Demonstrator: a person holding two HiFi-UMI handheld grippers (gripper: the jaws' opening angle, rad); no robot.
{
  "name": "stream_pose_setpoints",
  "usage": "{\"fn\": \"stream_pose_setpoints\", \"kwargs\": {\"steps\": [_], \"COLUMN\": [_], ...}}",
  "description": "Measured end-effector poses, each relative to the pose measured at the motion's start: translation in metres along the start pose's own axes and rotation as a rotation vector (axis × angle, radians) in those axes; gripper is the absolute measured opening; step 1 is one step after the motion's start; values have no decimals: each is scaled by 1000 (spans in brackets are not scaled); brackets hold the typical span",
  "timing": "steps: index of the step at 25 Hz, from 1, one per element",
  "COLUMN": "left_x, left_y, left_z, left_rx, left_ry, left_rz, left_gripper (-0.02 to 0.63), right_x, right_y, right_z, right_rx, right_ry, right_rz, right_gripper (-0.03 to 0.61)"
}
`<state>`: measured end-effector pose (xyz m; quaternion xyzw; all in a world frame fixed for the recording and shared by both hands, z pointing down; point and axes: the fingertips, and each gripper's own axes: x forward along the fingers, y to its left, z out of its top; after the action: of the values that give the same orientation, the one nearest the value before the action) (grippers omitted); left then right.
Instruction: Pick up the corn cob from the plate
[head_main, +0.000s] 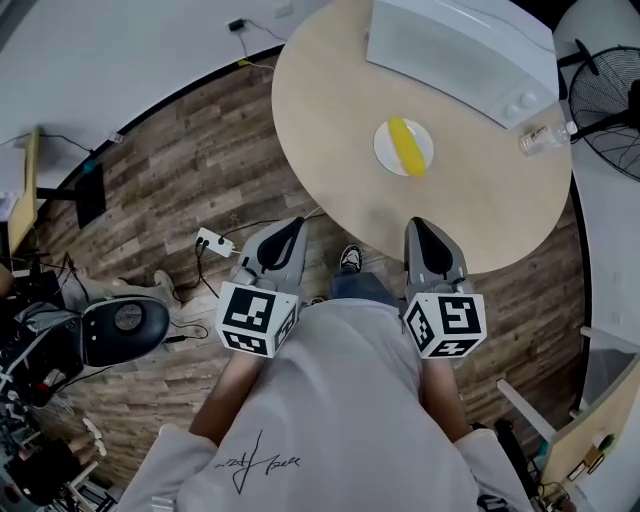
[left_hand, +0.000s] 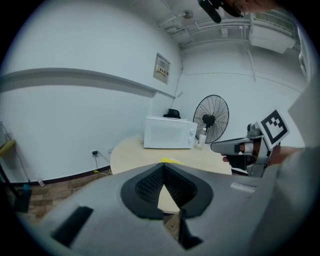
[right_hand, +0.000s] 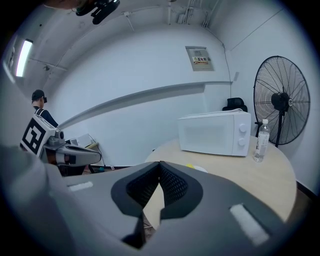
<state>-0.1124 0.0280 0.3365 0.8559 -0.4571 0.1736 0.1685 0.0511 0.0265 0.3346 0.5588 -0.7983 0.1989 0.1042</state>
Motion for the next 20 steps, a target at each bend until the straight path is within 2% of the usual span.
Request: {"fn": "stream_pose_setpoints", "kwargs": {"steps": [3, 9, 14, 20], "left_x": [13, 36, 45, 44], "left_y": [0, -5, -17, -9], "left_z": [9, 21, 27, 27], "left_rx": [35, -2, 25, 15], "left_ry": [-8, -39, -41, -30], "left_rz": [25, 32, 11, 21], "left_gripper": [-9, -9, -9, -9], "right_x": [8, 20, 22, 33], "right_y": [-13, -35, -42, -44], "right_z": [5, 14, 12, 12], "right_rx": [4, -20, -67, -78], "right_ry": [-7, -16, 14, 26], "right_rz": [3, 35, 72, 74], "right_gripper": [9, 9, 9, 9]}}
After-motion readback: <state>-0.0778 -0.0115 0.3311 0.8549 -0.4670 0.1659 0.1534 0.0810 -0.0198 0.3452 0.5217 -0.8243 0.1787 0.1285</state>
